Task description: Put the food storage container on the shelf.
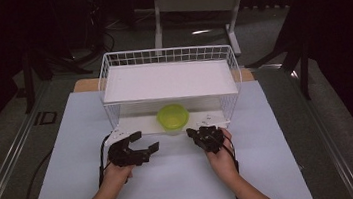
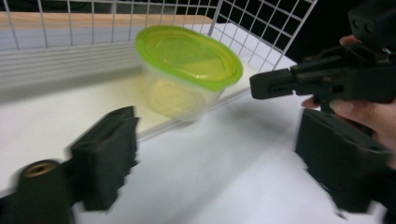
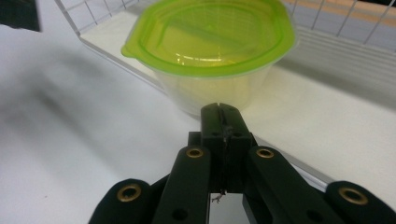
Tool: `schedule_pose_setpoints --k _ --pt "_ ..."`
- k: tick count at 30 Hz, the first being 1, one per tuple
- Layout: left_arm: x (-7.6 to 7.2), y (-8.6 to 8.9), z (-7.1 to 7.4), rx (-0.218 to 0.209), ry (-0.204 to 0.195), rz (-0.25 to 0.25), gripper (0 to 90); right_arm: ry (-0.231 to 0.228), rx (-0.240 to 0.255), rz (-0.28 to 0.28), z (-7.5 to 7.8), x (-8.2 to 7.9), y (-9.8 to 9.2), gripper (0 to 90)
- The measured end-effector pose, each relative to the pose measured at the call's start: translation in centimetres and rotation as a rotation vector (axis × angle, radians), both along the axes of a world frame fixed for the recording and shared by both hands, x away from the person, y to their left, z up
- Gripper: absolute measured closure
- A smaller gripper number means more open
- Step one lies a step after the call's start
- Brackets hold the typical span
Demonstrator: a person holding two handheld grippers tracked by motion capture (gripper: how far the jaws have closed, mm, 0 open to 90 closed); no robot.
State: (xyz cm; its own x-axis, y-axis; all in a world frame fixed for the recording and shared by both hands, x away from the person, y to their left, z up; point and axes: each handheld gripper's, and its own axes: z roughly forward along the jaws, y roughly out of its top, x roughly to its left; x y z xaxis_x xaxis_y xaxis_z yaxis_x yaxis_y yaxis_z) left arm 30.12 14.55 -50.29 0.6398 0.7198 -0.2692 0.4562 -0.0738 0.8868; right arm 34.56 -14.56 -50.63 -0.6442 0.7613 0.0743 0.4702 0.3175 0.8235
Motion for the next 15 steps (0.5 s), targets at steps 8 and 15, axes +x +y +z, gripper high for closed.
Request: schedule_pose_setpoints --k 8,15 --pt "-0.9 0.4 -0.6 0.004 -0.077 0.036 1.2 0.025 0.004 0.009 -0.6 0.7 1.3 89.9" --pt "-1.1 0.7 -0.7 0.012 -0.091 0.05 1.2 0.033 0.008 0.024 -0.9 1.2 3.1 90.0"
